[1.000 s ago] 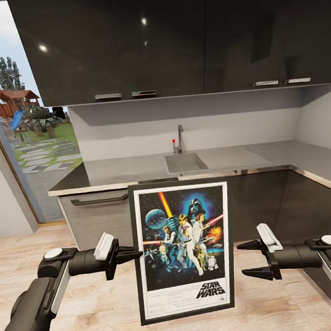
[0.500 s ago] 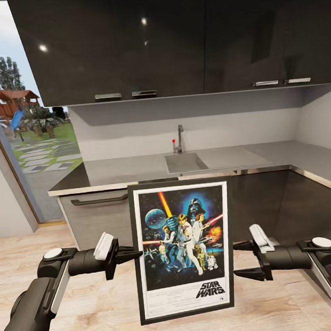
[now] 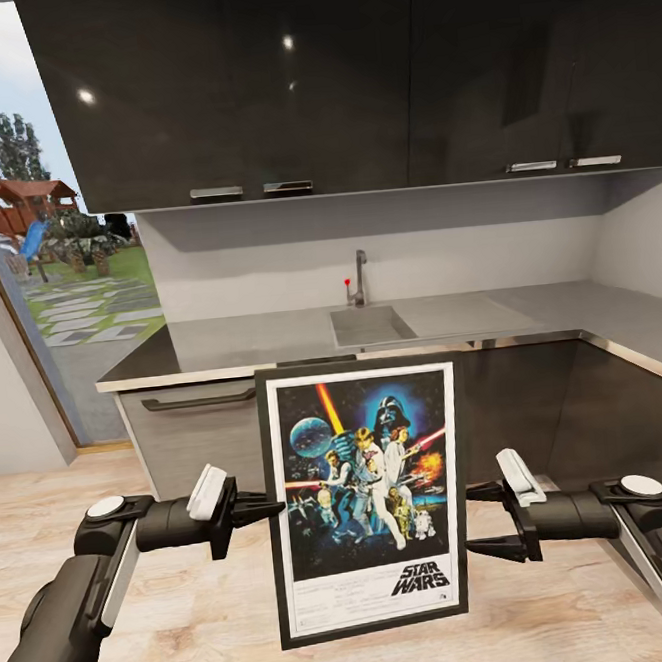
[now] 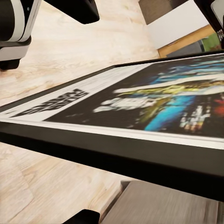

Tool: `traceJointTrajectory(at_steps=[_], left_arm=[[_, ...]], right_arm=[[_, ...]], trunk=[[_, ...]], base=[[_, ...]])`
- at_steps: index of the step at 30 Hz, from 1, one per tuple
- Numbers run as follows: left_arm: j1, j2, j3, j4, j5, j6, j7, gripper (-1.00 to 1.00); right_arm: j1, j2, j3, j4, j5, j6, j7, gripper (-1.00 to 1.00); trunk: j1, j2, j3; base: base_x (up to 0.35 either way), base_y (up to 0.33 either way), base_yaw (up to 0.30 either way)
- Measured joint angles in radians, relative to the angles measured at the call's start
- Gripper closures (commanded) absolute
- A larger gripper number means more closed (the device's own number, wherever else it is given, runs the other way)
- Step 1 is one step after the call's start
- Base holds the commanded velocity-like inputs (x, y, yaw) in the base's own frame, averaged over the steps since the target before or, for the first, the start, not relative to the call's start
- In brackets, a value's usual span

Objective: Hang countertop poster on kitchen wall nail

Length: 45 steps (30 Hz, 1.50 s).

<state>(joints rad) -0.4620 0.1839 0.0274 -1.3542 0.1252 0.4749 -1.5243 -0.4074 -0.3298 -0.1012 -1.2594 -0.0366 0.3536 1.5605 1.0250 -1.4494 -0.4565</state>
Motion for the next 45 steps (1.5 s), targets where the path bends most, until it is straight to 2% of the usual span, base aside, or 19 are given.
traceJointTrajectory(at_steps=[20, 21, 31, 32, 33, 45], left_arm=[[0.0, 0.0, 0.002, 0.001, 0.0, 0.0, 0.0, 1.0], [0.0, 0.0, 0.002, 0.001, 0.0, 0.0, 0.0, 1.0], [0.0, 0.001, 0.001, 0.002, 0.005, -0.003, -0.017, 1.0], [0.001, 0.0, 0.001, 0.002, 0.005, -0.003, -0.017, -1.0], [0.0, 0.0, 0.002, 0.003, -0.001, -0.002, 0.002, -1.0], [0.0, 0.001, 0.04, 0.004, -0.001, -0.002, 0.002, -1.0]], right_arm=[[0.0, 0.0, 0.0, 0.0, 0.0, -0.001, 0.0, -1.0], [0.0, 0.0, 0.0, 0.0, 0.0, -0.001, 0.0, 1.0], [0.0, 0.0, 0.0, 0.001, 0.003, -0.005, -0.005, 1.0], [0.0, 0.0, 0.0, 0.001, 0.003, -0.005, -0.005, 1.0], [0.0, 0.0, 0.0, 0.0, 0.0, -0.007, -0.001, 1.0], [0.0, 0.0, 0.0, 0.0, 0.0, -0.005, -0.001, 1.0]], trunk=[[0.0, 0.0, 0.0], [0.0, 0.0, 0.0], [0.0, 0.0, 0.0], [0.0, 0.0, 0.0], [0.0, 0.0, 0.0], [0.0, 0.0, 0.0]], base=[[0.0, 0.0, 0.0], [0.0, 0.0, 0.0], [0.0, 0.0, 0.0], [0.0, 0.0, 0.0], [0.0, 0.0, 0.0], [0.0, 0.0, 0.0]])
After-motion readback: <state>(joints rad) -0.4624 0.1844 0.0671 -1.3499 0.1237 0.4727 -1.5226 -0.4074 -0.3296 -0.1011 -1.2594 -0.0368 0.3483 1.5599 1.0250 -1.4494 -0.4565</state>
